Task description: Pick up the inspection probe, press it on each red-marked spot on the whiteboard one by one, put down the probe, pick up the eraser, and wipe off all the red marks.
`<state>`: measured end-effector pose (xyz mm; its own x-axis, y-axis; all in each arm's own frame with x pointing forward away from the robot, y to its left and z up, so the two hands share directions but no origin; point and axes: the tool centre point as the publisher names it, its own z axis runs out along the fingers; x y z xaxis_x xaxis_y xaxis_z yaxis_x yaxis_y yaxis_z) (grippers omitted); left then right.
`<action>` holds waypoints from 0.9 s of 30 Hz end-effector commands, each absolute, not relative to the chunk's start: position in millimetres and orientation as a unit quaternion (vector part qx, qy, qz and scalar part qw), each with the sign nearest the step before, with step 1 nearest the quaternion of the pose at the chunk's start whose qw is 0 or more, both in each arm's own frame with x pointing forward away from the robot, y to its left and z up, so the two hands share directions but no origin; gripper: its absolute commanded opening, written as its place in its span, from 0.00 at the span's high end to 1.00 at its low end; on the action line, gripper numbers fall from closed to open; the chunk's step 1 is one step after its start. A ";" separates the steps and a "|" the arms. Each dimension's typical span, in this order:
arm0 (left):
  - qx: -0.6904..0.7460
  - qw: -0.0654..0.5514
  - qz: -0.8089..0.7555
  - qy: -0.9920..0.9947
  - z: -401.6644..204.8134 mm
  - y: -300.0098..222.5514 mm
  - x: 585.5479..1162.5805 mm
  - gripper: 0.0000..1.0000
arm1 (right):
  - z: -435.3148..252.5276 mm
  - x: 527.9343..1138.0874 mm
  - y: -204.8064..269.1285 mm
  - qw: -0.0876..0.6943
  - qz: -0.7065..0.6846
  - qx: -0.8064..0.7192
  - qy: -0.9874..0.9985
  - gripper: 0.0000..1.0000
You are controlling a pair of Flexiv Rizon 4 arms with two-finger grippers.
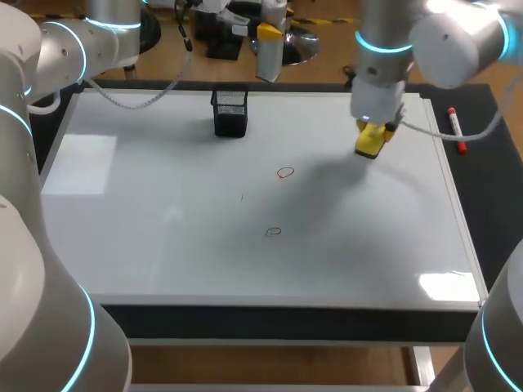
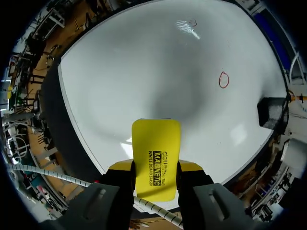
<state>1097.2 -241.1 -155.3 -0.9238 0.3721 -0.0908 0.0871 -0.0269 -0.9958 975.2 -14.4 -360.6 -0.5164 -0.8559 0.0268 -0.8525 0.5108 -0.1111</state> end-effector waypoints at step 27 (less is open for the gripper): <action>-0.175 0.112 0.697 -0.687 -156.0 -241.2 1104.2 1.00 | -389.0 952.5 148.8 0.025 -0.033 -0.649 0.760 1.00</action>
